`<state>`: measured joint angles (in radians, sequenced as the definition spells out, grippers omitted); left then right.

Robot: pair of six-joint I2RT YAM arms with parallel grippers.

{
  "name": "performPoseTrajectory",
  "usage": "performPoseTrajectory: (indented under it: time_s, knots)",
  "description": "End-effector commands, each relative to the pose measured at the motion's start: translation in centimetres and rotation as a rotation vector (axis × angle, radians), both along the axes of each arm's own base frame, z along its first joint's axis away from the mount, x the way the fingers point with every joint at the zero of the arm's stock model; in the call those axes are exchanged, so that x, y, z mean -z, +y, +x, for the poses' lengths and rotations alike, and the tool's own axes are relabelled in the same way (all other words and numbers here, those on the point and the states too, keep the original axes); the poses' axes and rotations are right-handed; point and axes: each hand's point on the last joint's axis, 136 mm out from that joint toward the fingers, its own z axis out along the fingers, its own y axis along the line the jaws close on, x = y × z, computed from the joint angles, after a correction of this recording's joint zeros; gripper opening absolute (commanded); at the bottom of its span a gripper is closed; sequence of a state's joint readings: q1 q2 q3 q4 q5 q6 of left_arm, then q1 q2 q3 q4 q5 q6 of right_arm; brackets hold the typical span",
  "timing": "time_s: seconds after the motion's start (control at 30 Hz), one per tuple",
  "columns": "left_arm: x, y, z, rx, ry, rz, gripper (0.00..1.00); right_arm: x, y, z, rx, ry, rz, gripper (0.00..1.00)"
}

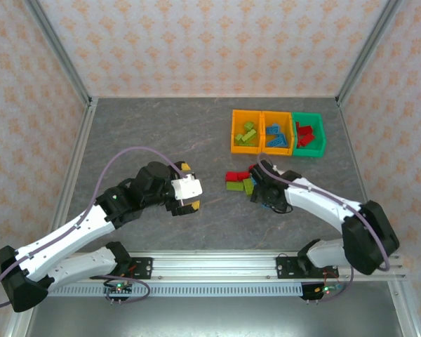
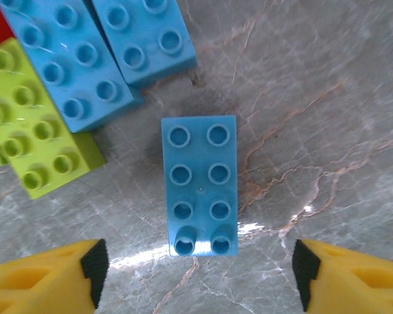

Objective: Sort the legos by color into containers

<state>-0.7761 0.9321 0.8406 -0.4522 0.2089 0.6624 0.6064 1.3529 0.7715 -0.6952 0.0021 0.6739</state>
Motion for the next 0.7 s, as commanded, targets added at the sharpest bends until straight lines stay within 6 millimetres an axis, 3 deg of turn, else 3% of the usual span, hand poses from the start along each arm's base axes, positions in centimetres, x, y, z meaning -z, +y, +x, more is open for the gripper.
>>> performPoseTrajectory:
  time_s: [0.0,0.2,0.33,0.47,0.67]
  knots:
    - [-0.1,0.1,0.2,-0.003,-0.017,-0.004,1.00,1.4,0.0,0.7,0.024,0.004,-0.031,0.64]
    - [0.3,0.2,0.1,0.002,-0.010,0.017,1.00,2.9,-0.8,0.9,0.065,0.005,-0.080,0.43]
    - [0.3,0.3,0.2,-0.002,-0.015,0.016,1.00,1.9,-1.6,0.6,0.096,-0.035,-0.083,0.32]
    - [0.2,0.2,0.1,0.003,-0.014,0.014,1.00,-1.5,-2.7,1.0,0.121,-0.146,-0.079,0.29]
    - [0.4,-0.1,0.0,0.018,-0.001,0.008,1.00,-9.7,-4.7,4.1,0.150,-0.425,-0.053,0.29]
